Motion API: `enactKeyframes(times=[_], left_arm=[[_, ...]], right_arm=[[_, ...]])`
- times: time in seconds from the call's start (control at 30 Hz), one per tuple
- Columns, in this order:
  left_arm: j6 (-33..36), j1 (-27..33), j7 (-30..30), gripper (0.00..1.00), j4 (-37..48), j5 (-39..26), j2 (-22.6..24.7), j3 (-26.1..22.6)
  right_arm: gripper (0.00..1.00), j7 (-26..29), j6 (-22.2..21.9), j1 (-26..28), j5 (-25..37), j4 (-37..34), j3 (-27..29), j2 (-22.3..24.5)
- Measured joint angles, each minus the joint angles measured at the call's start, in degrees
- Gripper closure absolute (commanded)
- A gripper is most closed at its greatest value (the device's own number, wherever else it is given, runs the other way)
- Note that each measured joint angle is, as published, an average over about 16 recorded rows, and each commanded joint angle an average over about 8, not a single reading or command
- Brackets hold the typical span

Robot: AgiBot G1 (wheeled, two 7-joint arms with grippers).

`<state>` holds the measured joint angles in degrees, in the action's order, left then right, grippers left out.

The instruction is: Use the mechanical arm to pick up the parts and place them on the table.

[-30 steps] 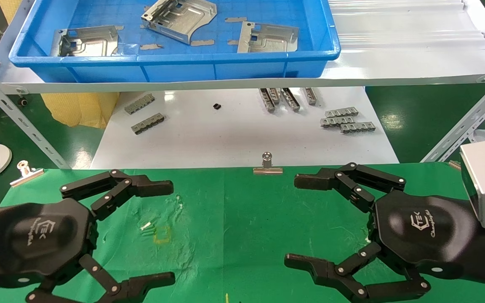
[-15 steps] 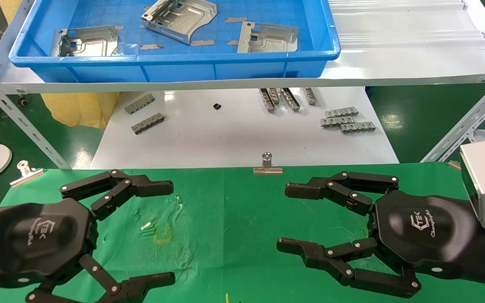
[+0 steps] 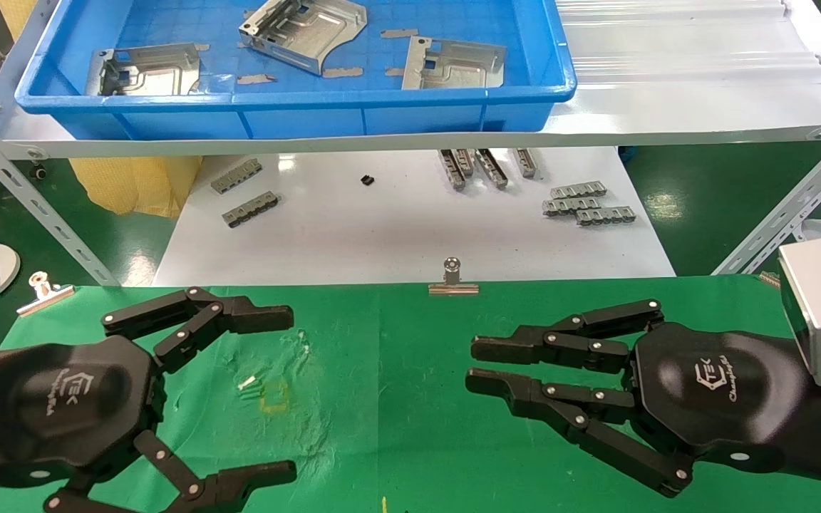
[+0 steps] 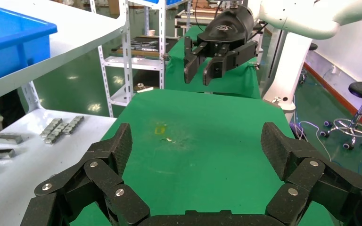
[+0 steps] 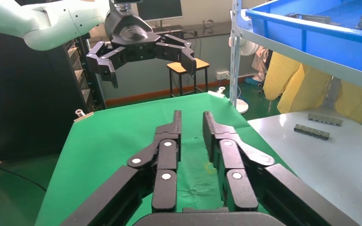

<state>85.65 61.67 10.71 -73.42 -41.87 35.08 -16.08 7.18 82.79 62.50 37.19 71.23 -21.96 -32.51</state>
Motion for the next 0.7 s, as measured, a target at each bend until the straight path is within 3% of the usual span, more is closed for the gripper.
enactKeyframes(times=[0.37, 0.53, 0.7], left_arm=[[-0.7, 2.5, 0.4, 0.0, 0.3, -1.1, 0.3, -0.1], [-2.0, 8.8, 1.4, 0.0, 3.0, -4.3, 1.9, -1.0], [-4.5, 19.4, 2.0, 0.0, 11.1, -10.6, 5.9, -3.1]], right_arm=[[1.0, 0.0, 0.0, 0.0, 0.0, 0.0, 0.0, 0.0], [1.0, 0.0, 0.0, 0.0, 0.0, 0.0, 0.0, 0.0], [1.0, 0.0, 0.0, 0.0, 0.0, 0.0, 0.0, 0.0]])
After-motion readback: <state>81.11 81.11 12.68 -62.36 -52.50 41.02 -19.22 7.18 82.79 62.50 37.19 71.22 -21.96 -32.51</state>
